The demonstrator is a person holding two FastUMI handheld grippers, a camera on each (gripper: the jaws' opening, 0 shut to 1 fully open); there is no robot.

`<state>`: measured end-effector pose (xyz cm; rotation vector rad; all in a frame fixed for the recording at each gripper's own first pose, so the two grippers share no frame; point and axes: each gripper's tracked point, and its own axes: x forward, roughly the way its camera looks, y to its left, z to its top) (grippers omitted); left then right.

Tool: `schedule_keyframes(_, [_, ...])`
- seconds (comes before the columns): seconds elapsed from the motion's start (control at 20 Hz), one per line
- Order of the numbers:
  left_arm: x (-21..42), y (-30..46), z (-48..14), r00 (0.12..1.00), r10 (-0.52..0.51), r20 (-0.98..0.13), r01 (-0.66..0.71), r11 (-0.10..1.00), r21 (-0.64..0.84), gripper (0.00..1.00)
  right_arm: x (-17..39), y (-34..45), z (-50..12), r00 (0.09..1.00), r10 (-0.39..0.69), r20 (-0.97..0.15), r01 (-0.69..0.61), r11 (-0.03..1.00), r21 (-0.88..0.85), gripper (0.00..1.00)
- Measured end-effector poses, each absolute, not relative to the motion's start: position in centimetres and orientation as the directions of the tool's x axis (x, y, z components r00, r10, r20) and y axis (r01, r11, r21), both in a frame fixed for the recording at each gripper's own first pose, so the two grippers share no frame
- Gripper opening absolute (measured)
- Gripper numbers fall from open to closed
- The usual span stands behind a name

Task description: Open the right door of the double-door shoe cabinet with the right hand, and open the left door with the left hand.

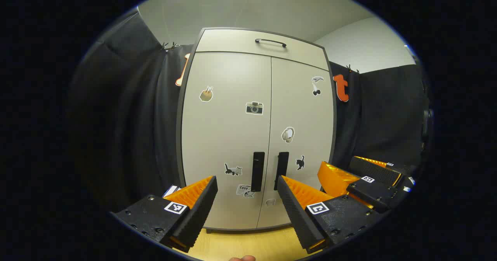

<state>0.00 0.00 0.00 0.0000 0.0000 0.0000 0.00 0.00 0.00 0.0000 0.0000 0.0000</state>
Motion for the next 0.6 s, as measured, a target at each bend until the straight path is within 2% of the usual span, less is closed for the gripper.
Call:
schedule_keyframes(0.15, [0.1, 0.3, -0.3, 1.000, 0.007, -0.001, -0.007, 1.000, -0.018, 0.96, 0.2, 0.0, 0.0, 1.000, -0.007, 0.015, 0.007, 1.000, -0.015, 0.98])
schedule_keyframes(0.2, [0.2, 0.5, -0.4, 1.000, 0.011, -0.003, -0.012, 1.000, -0.025, 0.96, 0.2, 0.1, -0.1, 1.000, -0.006, 0.019, 0.007, 1.000, -0.023, 0.93])
schedule_keyframes(0.35, [0.4, 1.4, -0.5, 0.999, 0.032, -0.006, -0.032, 0.999, -0.028, 0.96, 0.4, 0.4, -0.2, 0.999, -0.007, 0.031, 0.008, 0.999, -0.041, 0.93])
schedule_keyframes(0.4, [0.5, 1.8, -0.6, 0.999, 0.040, -0.006, -0.040, 0.999, -0.025, 0.96, 0.6, 0.6, -0.3, 0.999, -0.007, 0.032, 0.009, 0.999, -0.039, 0.98])
schedule_keyframes(0.45, [0.6, 2.1, -0.6, 0.999, 0.047, -0.005, -0.048, 0.999, -0.027, 0.96, 0.7, 0.6, -0.3, 0.999, -0.008, 0.032, 0.009, 0.999, -0.034, 0.93])
schedule_keyframes(0.55, [1.0, 2.7, -0.6, 0.998, 0.060, -0.005, -0.060, 0.997, -0.037, 0.96, 1.4, 0.8, -0.5, 1.000, -0.007, 0.023, 0.008, 1.000, -0.030, 1.00])
schedule_keyframes(0.6, [1.2, 3.1, -0.7, 0.998, 0.066, -0.006, -0.066, 0.997, -0.043, 0.96, 1.8, 0.9, -0.8, 1.000, -0.008, 0.017, 0.008, 0.999, -0.031, 0.98])
